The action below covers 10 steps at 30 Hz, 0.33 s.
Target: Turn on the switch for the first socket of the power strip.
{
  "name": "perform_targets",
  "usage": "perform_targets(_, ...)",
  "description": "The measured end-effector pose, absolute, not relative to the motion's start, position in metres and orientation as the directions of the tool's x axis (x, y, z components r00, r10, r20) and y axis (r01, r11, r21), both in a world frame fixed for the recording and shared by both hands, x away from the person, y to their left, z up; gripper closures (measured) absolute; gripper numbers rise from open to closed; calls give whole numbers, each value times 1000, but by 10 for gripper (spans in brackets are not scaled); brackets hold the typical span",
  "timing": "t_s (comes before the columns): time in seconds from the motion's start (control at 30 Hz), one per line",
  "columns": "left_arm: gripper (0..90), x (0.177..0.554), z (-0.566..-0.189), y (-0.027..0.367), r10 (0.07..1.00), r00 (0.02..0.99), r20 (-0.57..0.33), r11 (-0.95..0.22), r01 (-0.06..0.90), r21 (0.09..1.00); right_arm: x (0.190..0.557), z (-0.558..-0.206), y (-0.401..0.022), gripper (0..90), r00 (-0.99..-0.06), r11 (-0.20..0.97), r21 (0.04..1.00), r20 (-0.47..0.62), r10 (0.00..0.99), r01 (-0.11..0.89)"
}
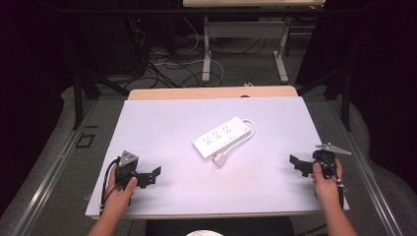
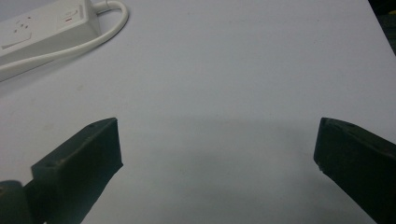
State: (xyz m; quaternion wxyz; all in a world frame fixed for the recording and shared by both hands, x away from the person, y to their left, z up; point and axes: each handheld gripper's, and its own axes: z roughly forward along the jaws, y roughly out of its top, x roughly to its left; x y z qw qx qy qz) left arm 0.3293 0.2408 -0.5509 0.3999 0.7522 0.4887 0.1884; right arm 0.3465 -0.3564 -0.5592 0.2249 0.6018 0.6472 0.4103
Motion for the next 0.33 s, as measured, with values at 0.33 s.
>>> perform_targets(0.33, 2, 330, -552, 239, 884, 453, -113, -196, 580, 790, 346, -559, -356, 2, -165, -69, 803, 205, 965, 592)
